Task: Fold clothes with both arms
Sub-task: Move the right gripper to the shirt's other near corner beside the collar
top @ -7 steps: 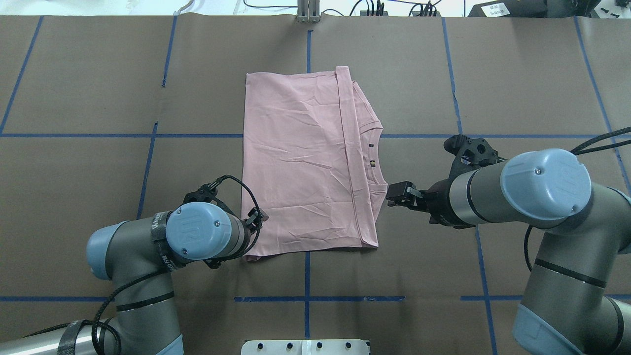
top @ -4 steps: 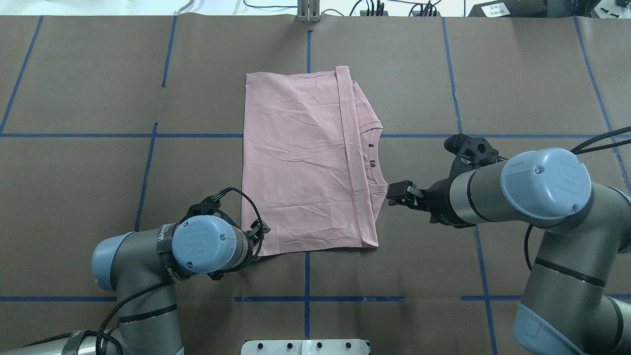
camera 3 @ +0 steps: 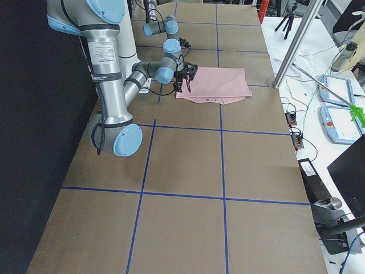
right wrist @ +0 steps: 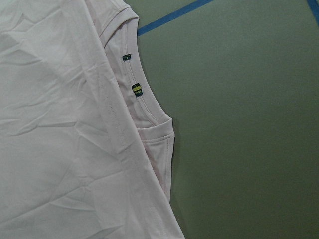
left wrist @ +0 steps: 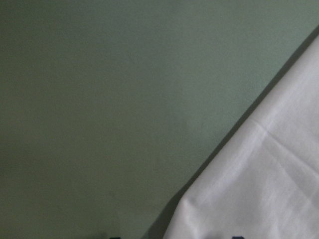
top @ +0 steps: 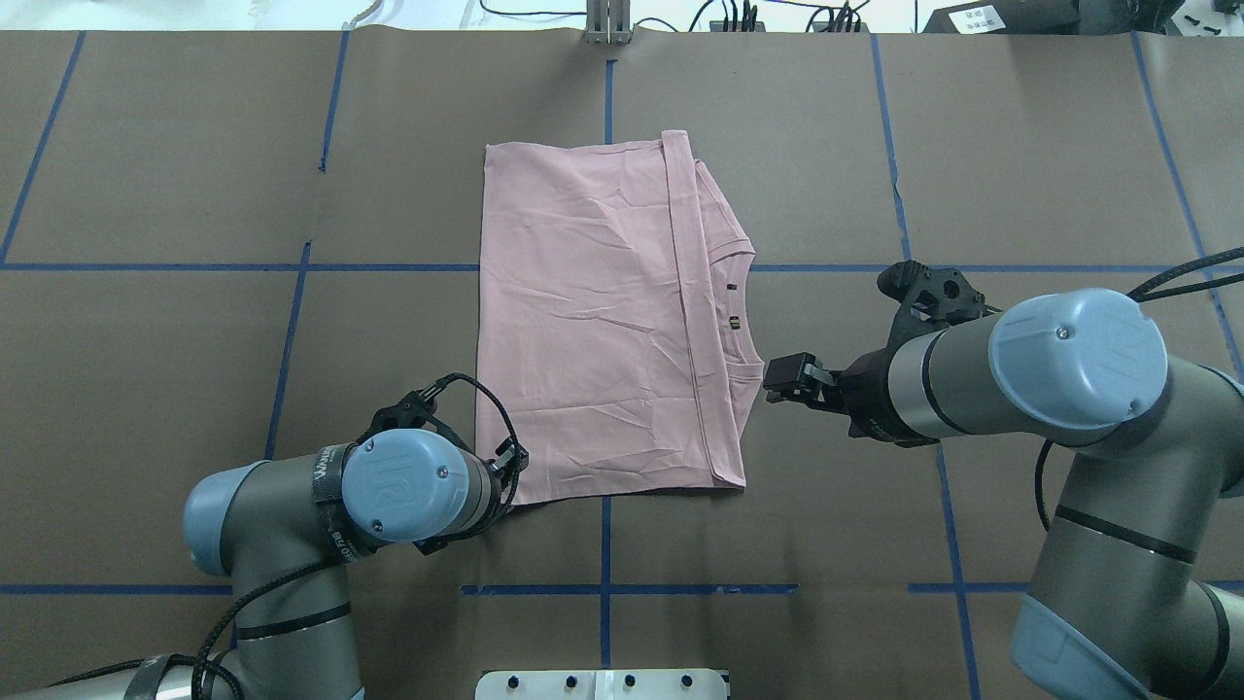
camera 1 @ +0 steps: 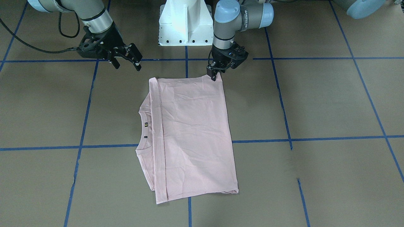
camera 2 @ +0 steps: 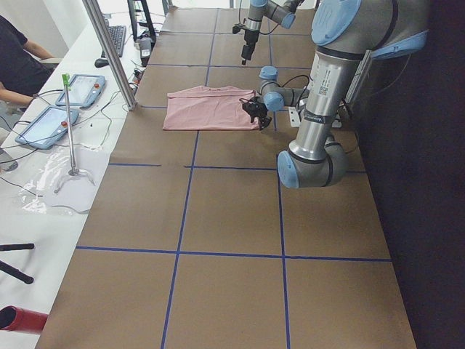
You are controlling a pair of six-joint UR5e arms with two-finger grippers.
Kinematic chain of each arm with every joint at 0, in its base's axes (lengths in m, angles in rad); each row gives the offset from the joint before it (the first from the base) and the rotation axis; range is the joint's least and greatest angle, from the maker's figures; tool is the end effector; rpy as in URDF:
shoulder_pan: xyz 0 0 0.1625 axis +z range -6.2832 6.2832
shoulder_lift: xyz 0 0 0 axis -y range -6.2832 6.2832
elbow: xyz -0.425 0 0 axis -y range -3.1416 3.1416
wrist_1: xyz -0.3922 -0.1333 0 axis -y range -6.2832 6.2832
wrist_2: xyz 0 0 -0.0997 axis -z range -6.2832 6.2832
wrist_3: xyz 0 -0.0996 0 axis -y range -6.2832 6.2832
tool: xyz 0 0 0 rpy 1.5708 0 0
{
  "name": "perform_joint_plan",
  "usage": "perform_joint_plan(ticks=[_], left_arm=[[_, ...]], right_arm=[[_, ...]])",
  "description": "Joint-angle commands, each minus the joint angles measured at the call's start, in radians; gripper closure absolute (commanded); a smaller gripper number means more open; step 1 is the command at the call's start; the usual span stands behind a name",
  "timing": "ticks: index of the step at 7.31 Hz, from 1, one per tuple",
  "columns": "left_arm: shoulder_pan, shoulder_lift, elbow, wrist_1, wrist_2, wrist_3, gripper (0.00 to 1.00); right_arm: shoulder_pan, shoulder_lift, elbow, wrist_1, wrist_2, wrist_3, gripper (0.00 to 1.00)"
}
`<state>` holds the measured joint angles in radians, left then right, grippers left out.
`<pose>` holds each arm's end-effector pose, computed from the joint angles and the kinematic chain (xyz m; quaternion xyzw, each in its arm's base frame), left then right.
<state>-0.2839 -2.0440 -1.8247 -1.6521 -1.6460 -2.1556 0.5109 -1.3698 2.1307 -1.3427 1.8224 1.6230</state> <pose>0.5670 -0.2965 0.2766 -0.0931 0.3834 -0.3732 0.8397 -0.3868 -0.3412 0.2782 -0.0005 -0.4836 0.1854 0.8554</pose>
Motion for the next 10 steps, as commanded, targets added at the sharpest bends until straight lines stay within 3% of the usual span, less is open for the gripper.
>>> perform_joint_plan(ticks=[1,2,6,10], left_arm=[[0.000,-0.002,-0.001,0.000,0.000,-0.006,0.94],[0.000,-0.005,-0.001,0.000,0.000,-0.006,1.00],[-0.012,-0.002,-0.045,0.000,-0.002,0.025,1.00],[-0.015,-0.004,-0.056,0.000,-0.003,0.039,1.00]], right_arm=[[0.003,0.000,0.000,-0.001,0.000,0.000,0.00],[0.005,0.000,0.000,-0.001,0.000,0.000,0.00],[-0.002,0.003,-0.018,-0.006,0.003,0.020,0.00],[-0.060,0.128,-0.210,-0.015,-0.002,0.228,0.00]])
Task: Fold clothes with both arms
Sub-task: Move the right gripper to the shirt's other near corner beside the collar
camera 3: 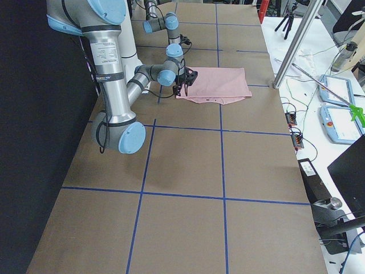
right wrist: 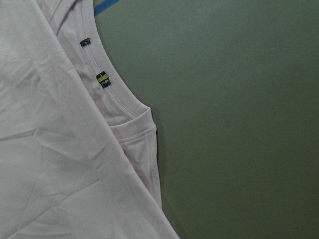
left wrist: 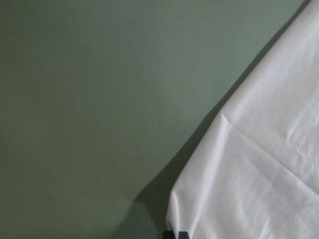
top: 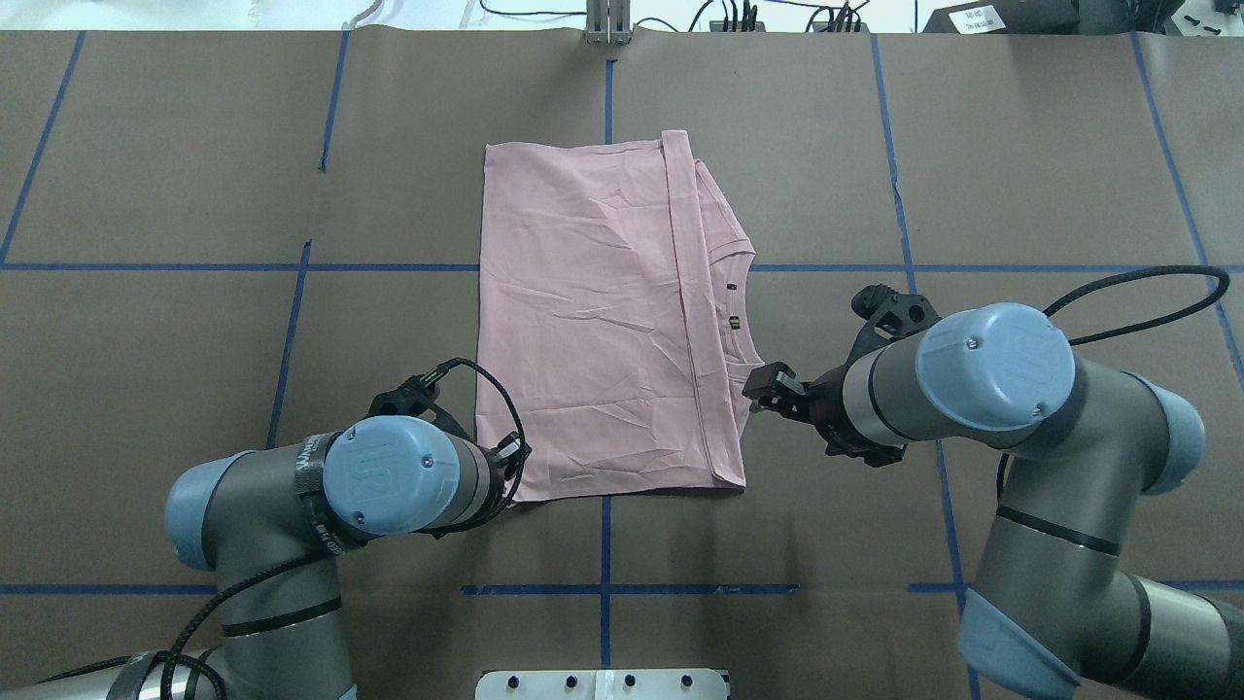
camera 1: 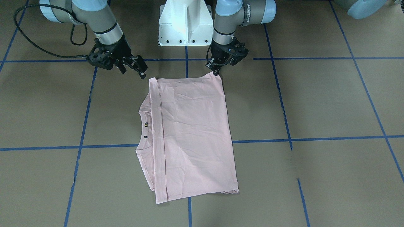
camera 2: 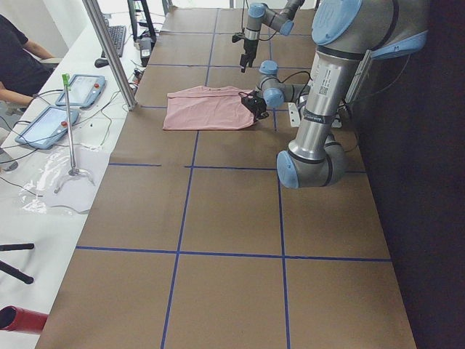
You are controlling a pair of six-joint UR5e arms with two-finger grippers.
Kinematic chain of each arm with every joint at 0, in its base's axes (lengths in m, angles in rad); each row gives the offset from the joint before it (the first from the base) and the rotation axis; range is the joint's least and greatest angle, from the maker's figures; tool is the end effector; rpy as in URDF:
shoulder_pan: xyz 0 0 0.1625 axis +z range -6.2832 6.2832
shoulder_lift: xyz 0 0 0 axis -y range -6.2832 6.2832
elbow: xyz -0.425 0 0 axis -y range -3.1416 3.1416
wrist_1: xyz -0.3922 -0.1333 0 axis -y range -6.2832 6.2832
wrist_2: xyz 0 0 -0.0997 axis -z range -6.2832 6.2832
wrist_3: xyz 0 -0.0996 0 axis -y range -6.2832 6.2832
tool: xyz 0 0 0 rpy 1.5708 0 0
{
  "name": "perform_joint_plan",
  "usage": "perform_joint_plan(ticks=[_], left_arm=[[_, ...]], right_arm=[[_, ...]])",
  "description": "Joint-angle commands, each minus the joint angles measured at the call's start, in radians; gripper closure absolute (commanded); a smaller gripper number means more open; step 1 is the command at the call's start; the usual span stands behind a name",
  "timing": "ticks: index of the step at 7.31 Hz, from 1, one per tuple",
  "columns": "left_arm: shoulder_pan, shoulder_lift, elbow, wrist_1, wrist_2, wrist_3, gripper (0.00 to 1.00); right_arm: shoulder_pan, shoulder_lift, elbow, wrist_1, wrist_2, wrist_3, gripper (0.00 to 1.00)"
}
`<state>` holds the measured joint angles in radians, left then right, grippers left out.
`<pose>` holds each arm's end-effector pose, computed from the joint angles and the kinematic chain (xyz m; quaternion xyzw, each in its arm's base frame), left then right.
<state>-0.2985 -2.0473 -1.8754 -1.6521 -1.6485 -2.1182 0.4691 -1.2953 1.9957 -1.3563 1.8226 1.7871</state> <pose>0.5497 -0.3005 0.2529 -0.0869 0.4100 -0.3578 0.8344 -0.4440 -0.3466 0.2985 -0.0565 -0.4489 0.2469 0.8570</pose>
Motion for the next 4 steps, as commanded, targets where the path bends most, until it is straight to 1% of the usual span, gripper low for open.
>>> perform_joint_plan(ticks=[1,2,3,4], left_arm=[[-0.002,-0.001,-0.007,0.000,-0.001,0.001,1.00],[-0.011,-0.001,-0.024,0.000,-0.001,0.009,1.00],[-0.013,0.002,-0.036,0.000,-0.001,0.017,1.00],[-0.014,0.002,-0.036,0.000,-0.001,0.017,1.00]], right_arm=[[-0.050,0.083,-0.116,-0.001,-0.043,0.101,0.00],[-0.073,0.093,-0.136,-0.003,-0.068,0.104,0.00],[-0.087,0.111,-0.158,-0.003,-0.071,0.153,0.00],[-0.095,0.149,-0.199,-0.020,-0.074,0.182,0.00]])
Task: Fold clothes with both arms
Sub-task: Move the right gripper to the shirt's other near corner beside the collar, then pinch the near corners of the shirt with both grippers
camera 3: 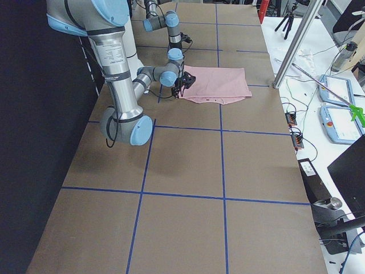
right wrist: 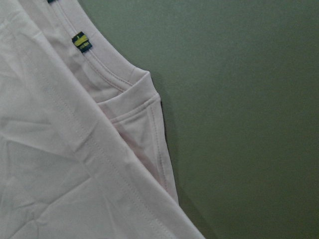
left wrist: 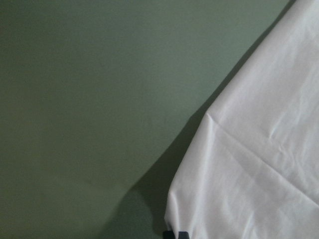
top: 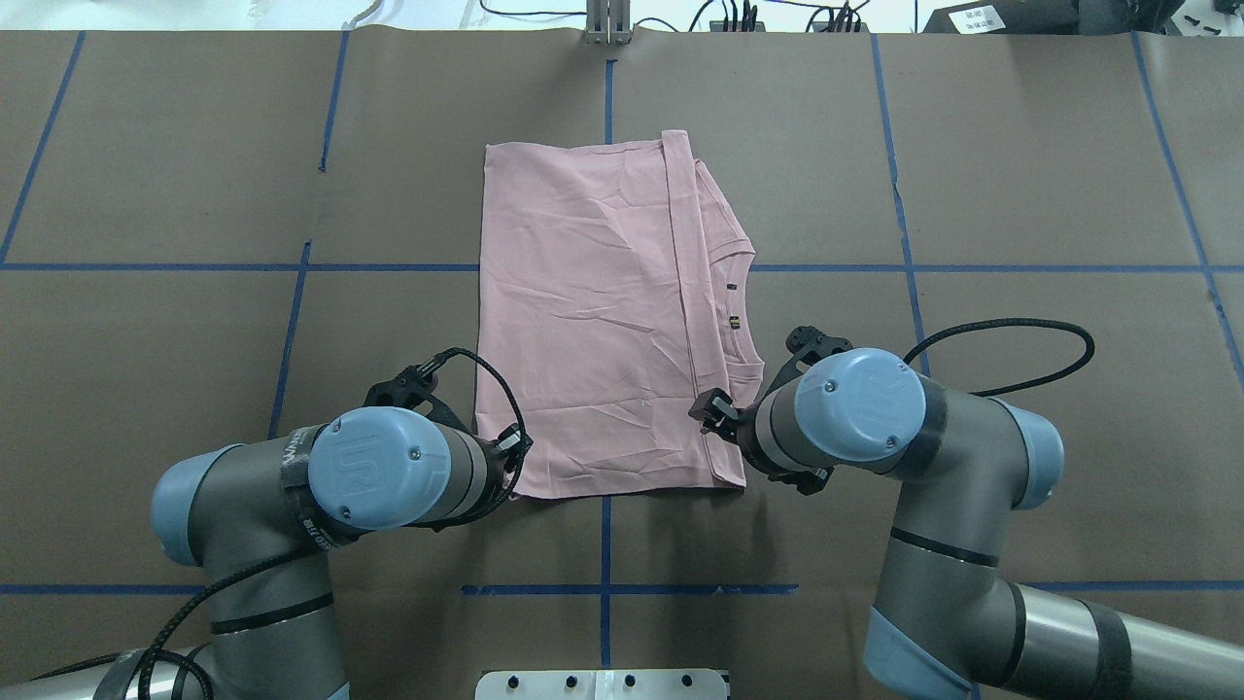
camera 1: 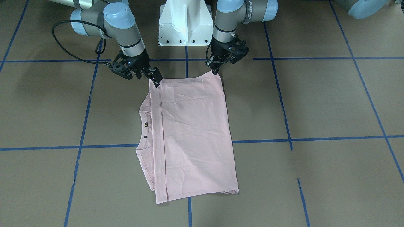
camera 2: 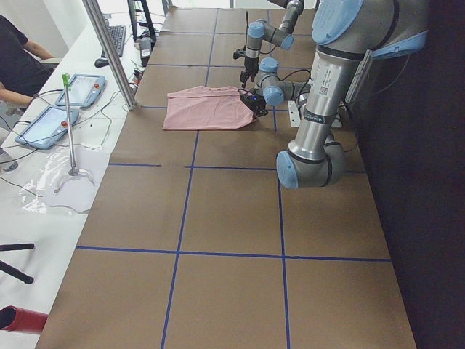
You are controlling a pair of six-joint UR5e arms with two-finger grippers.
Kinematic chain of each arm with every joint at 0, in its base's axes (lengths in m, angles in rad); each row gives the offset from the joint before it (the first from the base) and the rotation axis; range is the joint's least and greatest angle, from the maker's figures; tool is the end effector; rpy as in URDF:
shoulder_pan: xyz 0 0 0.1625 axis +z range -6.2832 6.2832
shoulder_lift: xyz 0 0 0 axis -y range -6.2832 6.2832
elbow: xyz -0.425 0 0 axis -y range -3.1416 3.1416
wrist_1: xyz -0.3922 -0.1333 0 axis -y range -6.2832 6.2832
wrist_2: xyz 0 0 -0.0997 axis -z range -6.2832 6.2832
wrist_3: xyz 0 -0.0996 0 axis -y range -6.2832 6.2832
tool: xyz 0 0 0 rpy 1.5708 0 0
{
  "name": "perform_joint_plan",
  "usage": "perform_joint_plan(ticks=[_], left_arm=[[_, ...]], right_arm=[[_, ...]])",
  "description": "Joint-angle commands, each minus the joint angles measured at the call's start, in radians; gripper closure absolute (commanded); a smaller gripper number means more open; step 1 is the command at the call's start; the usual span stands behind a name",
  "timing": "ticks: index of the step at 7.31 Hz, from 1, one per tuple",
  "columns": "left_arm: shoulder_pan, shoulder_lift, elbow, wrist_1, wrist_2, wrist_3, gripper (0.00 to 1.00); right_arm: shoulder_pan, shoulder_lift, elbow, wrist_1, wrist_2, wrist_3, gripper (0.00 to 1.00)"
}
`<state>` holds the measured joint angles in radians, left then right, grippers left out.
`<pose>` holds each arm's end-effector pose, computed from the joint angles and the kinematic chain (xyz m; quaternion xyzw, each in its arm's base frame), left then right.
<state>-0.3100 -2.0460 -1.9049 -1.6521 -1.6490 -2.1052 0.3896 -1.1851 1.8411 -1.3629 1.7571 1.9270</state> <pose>0.5378 -0.3041 0.2415 -0.0832 0.4237 -0.3542 0.8295 -0.5205 -0.3379 0.3048 -0.0775 -0.4182 0.2932 0.8563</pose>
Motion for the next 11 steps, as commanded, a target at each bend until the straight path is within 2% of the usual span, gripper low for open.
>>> perform_joint_plan(ticks=[1,8,9,11], left_arm=[[-0.004,0.001,-0.006,0.000,0.000,0.010,1.00],[-0.009,0.001,-0.008,0.000,0.000,0.011,1.00],[-0.011,0.001,-0.008,0.000,0.000,0.011,1.00],[-0.012,0.001,-0.008,0.000,0.000,0.011,1.00]], right_arm=[[-0.023,0.092,-0.084,-0.065,-0.013,0.050,0.00],[-0.031,0.096,-0.103,-0.104,-0.016,0.050,0.00],[-0.031,0.097,-0.103,-0.104,-0.016,0.050,0.16],[-0.029,0.096,-0.102,-0.104,-0.013,0.040,0.87]])
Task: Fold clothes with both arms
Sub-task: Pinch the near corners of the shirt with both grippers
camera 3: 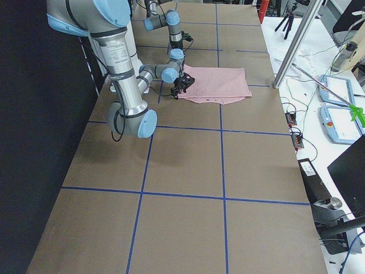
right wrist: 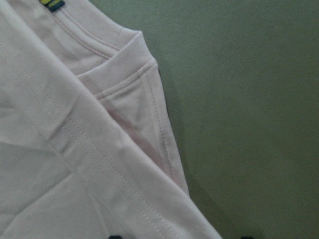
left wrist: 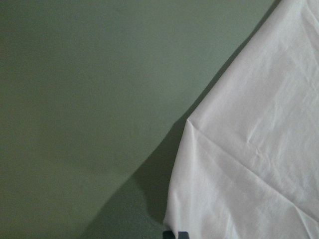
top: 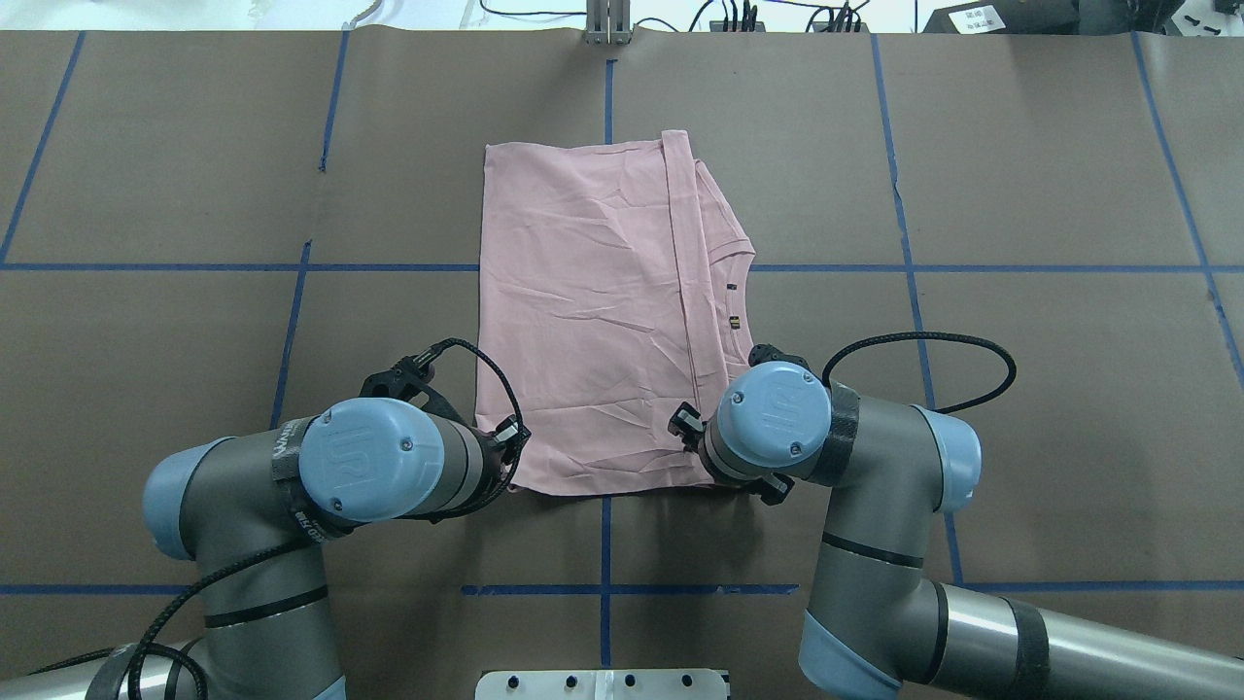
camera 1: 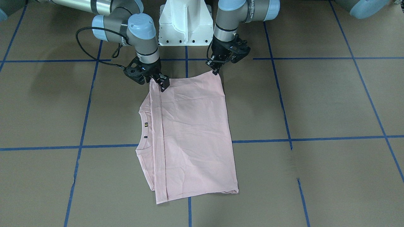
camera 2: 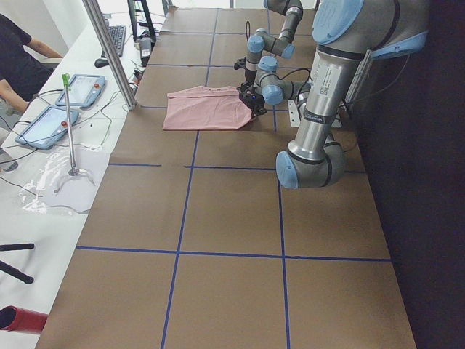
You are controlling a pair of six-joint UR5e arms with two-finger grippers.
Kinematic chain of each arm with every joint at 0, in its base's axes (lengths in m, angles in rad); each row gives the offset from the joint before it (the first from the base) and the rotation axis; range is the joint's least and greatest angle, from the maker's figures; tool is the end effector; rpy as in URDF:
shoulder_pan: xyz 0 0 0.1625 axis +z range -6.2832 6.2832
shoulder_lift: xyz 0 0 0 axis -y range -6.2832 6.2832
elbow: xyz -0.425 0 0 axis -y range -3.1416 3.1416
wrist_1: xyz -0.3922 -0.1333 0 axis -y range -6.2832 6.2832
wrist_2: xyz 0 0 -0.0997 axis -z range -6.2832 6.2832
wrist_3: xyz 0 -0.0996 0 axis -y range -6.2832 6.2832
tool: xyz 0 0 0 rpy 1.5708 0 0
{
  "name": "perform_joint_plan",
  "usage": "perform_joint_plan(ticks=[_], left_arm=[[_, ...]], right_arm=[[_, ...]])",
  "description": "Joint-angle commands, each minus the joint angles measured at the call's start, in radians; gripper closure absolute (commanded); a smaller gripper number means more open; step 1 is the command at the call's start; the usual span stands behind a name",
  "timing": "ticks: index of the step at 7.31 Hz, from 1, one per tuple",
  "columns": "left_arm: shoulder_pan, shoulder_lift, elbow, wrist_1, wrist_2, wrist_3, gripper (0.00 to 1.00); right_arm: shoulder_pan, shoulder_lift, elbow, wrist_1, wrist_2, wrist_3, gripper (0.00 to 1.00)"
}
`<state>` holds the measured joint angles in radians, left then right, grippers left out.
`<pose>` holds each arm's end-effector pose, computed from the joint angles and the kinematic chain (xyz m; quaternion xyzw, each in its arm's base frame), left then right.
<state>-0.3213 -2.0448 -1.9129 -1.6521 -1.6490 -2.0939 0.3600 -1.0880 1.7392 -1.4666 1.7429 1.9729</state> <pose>0.5320 -0.3094 0.2389 -0.0787 0.4277 -0.3535 0.8282 -0.5665 -0.3375 0.3043 -0.0876 -0.3657 0.3150 0.8714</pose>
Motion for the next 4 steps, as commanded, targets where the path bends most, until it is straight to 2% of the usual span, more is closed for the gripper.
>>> perform_joint_plan(ticks=[1,4], left_arm=[[-0.007,0.000,-0.002,0.000,0.000,0.000,1.00],[-0.009,0.000,0.000,0.000,0.000,0.006,1.00]], right_arm=[[0.000,-0.001,0.002,0.000,0.001,-0.008,1.00],[0.011,0.004,0.006,0.000,0.004,-0.008,1.00]])
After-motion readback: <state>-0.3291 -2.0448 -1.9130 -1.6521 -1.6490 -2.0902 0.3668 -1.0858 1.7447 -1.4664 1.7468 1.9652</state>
